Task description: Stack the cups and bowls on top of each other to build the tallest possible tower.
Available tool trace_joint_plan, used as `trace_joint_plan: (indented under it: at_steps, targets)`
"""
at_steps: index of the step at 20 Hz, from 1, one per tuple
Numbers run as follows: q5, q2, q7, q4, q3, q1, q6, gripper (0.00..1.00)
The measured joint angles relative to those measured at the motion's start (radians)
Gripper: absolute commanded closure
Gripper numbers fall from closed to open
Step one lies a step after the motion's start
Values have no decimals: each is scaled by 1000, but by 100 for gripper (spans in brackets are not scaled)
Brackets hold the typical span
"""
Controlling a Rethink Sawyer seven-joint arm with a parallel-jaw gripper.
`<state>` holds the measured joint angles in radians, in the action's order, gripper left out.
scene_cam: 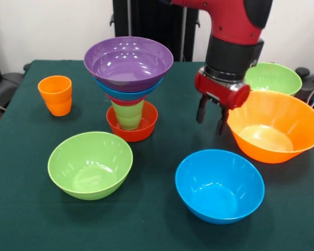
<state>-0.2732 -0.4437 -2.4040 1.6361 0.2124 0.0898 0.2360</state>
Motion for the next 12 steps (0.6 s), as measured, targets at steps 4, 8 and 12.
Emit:
trace_joint_plan:
  at_steps: [4,8,12]
  targets:
    - [-4,11,0,0,0,20,0,0]
    - [-11,0,0,0,1,46,11,0]
    - [-11,-31,0,0,20,78,76,0]
